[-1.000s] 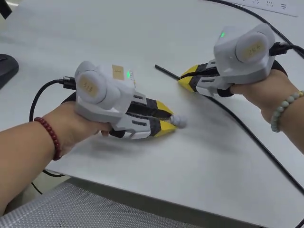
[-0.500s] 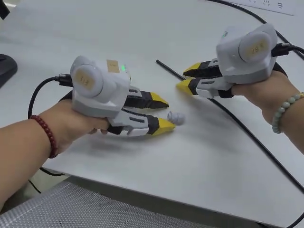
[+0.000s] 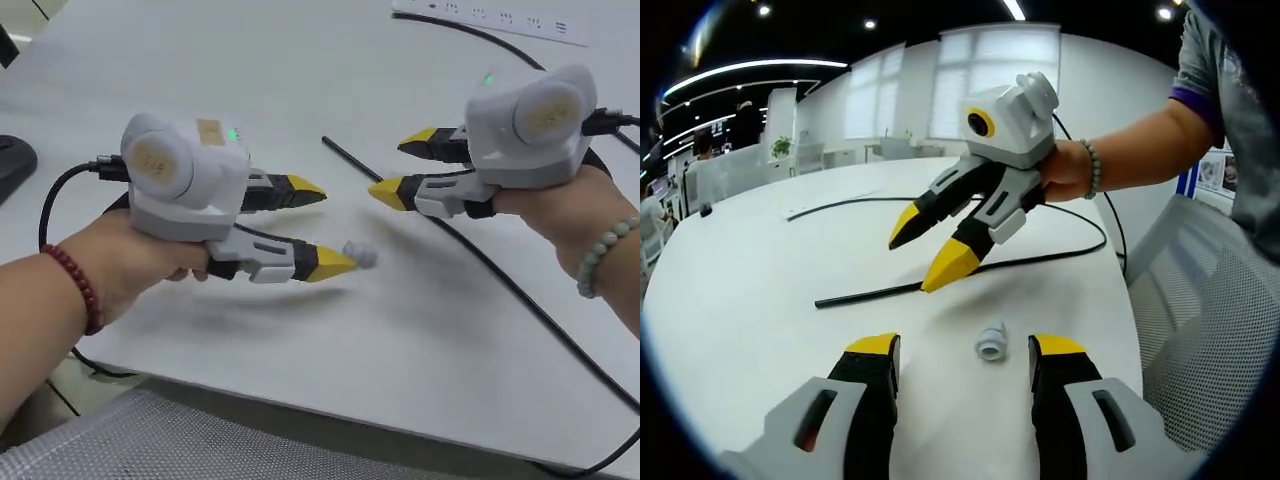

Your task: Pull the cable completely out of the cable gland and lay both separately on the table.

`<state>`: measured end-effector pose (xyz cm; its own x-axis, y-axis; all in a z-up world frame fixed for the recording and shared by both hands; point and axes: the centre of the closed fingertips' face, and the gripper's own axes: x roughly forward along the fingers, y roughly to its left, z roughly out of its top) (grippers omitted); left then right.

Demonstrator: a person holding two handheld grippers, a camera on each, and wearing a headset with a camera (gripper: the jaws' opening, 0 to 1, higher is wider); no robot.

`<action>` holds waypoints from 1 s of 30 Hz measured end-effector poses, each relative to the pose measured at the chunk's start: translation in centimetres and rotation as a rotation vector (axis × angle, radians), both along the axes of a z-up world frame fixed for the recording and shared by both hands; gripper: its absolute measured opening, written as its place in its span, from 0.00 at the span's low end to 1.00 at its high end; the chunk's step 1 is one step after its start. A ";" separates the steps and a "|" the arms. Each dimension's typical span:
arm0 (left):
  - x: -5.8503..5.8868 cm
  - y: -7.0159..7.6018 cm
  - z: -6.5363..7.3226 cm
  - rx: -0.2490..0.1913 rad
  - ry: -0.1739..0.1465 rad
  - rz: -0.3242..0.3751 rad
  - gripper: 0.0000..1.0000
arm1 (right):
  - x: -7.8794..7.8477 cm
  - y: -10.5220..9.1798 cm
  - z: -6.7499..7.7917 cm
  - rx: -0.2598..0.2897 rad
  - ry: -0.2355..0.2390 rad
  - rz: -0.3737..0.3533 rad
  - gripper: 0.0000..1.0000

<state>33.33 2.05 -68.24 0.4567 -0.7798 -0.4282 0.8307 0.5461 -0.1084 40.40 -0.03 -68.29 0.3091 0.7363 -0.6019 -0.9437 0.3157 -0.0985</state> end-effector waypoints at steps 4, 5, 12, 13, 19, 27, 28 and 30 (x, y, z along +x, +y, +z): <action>-0.3 0.0 0.7 0.015 -0.013 0.005 0.59 | -0.4 -0.8 0.8 0.005 -0.014 -0.019 0.39; -0.4 0.0 0.8 0.015 -0.017 0.009 0.60 | -0.6 -1.1 1.1 0.010 -0.017 -0.026 0.39; -0.6 0.3 1.8 0.037 -0.042 0.037 0.69 | -1.3 -3.1 2.4 0.006 -0.069 -0.070 0.49; -0.6 0.4 2.0 0.045 -0.046 0.042 0.69 | -1.6 -3.5 2.7 0.008 -0.072 -0.079 0.50; -0.9 0.2 3.0 0.053 -0.069 0.057 0.74 | -2.6 -5.4 3.8 0.002 -0.094 -0.125 0.57; -1.4 0.3 4.9 0.045 -0.095 0.099 0.77 | -4.5 -8.9 5.8 -0.005 -0.132 -0.202 0.64; -1.5 0.2 5.0 0.045 -0.097 0.103 0.76 | -4.7 -9.4 6.0 -0.010 -0.138 -0.211 0.65; -1.8 0.0 5.3 0.056 -0.103 0.101 0.76 | -5.2 -10.4 6.5 -0.015 -0.142 -0.229 0.65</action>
<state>31.51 2.01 -62.98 0.5755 -0.7037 -0.4166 0.7763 0.6303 0.0078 35.21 -10.44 -61.83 0.5487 0.6289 -0.5509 -0.8243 0.5171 -0.2307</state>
